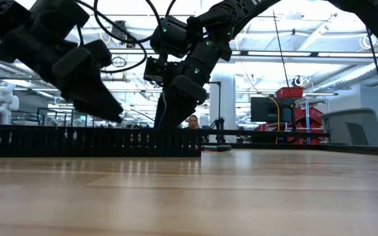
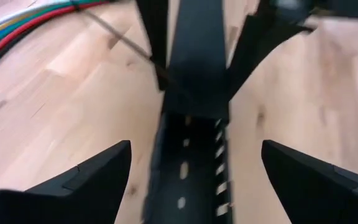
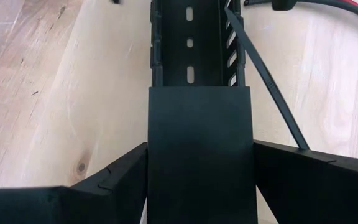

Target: Ziptie cables

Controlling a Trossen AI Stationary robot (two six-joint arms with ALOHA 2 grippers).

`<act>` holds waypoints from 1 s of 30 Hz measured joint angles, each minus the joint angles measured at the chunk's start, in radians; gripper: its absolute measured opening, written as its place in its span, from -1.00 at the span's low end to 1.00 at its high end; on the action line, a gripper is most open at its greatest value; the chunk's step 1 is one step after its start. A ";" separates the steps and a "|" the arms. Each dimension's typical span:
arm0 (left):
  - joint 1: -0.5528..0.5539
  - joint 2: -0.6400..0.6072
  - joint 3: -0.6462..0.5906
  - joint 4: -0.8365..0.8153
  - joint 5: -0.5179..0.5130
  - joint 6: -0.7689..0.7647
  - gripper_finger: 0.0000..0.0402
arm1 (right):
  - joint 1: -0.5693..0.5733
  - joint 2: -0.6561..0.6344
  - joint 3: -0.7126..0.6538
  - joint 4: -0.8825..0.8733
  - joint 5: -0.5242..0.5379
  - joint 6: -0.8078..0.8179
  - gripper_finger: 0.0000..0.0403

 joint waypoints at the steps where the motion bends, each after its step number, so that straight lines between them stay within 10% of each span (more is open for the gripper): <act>1: 0.000 -0.001 0.003 0.013 0.006 0.006 0.76 | 0.000 0.000 0.000 0.000 0.000 0.000 0.24; 30: 0.005 0.179 0.009 0.063 -0.037 0.103 0.77 | 0.000 0.003 0.000 -0.003 0.001 0.000 0.24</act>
